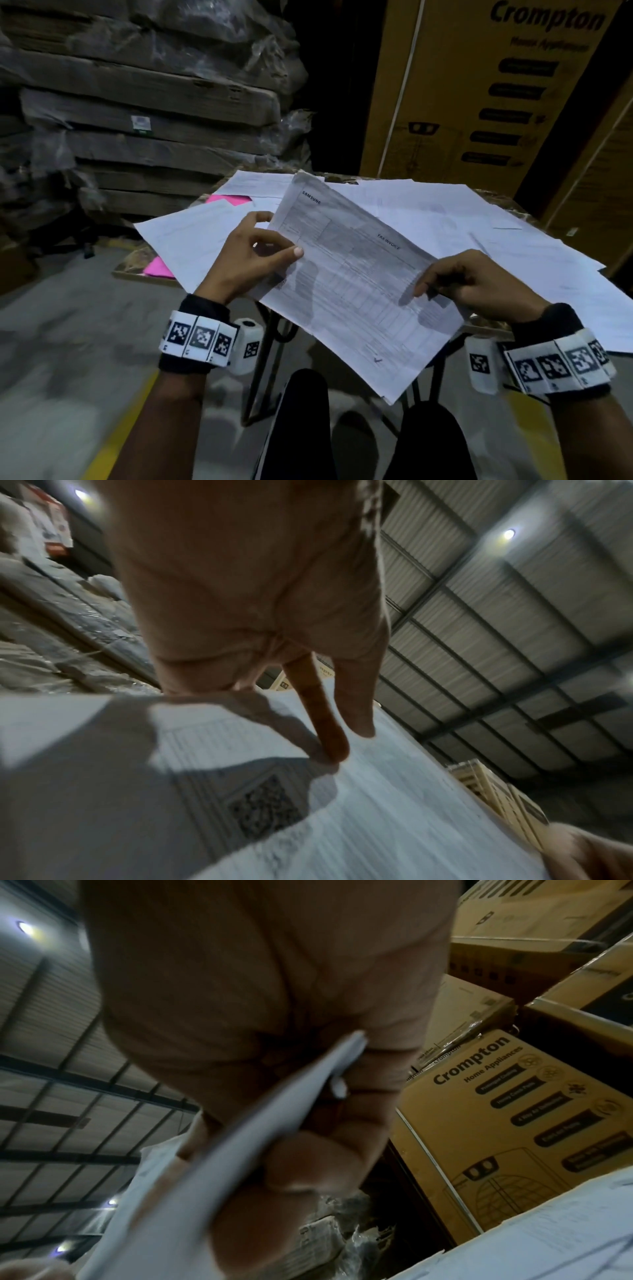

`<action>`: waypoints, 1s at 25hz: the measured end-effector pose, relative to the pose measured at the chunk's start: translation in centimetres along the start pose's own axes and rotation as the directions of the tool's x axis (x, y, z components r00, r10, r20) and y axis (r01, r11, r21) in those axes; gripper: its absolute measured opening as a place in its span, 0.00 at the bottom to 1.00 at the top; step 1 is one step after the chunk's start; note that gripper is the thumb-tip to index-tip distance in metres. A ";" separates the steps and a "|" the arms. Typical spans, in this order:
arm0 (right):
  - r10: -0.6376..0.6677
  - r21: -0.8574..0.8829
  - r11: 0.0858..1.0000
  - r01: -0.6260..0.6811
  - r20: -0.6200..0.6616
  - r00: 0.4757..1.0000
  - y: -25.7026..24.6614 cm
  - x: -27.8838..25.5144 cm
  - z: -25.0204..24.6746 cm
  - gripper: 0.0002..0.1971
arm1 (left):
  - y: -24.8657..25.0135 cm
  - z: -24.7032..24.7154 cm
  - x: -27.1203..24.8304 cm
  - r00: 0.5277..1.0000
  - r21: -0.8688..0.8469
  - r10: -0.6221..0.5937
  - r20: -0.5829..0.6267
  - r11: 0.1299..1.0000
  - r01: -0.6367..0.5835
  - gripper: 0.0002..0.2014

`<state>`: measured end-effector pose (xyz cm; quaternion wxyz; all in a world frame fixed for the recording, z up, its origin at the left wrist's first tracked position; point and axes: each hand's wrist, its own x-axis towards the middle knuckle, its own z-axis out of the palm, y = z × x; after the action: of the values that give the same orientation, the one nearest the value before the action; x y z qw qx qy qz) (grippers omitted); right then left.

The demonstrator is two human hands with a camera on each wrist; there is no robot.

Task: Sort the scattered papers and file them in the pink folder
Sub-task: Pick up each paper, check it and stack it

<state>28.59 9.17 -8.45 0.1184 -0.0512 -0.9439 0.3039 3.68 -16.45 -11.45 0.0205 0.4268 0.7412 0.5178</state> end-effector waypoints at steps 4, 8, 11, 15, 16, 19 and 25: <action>-0.045 0.105 0.992 0.064 -0.176 0.983 0.8 -0.1 0.4 0.18 | -0.2 -0.4 -0.6 0.990 -0.099 -0.025 0.136 0.994 0.038 0.05; 0.000 0.202 0.975 0.096 -0.432 0.902 2.3 0.1 1.6 0.12 | -0.8 0.6 -0.6 1.000 -0.163 -0.025 0.019 0.986 0.028 0.08; 0.084 0.329 0.933 0.146 -0.595 0.800 3.3 0.3 1.6 0.07 | -0.5 1.7 -0.2 0.996 -0.303 -0.057 -0.066 0.952 0.034 0.09; 0.254 0.540 0.829 0.147 -0.596 0.761 3.2 0.3 1.3 0.08 | 0.6 2.6 0.4 0.982 -0.406 -0.078 -0.172 0.914 0.001 0.09; 0.249 0.535 0.835 0.131 -0.579 0.777 2.8 0.3 1.3 0.08 | 0.8 2.8 0.5 0.978 -0.392 -0.070 -0.198 0.920 -0.014 0.09; 0.163 0.412 0.900 0.141 -0.618 0.769 1.7 0.6 1.1 0.14 | 1.8 4.0 0.6 0.955 -0.285 0.011 -0.297 0.953 -0.100 0.10; -0.040 0.104 0.978 0.183 -0.760 0.648 0.1 0.7 2.6 0.22 | 2.1 7.5 0.3 0.918 -0.175 0.109 -0.380 0.967 -0.187 0.14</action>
<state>27.27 7.91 -10.48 0.5217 -0.1038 -0.7810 0.3272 8.30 -10.38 -13.16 -0.1135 0.3730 0.6391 0.6629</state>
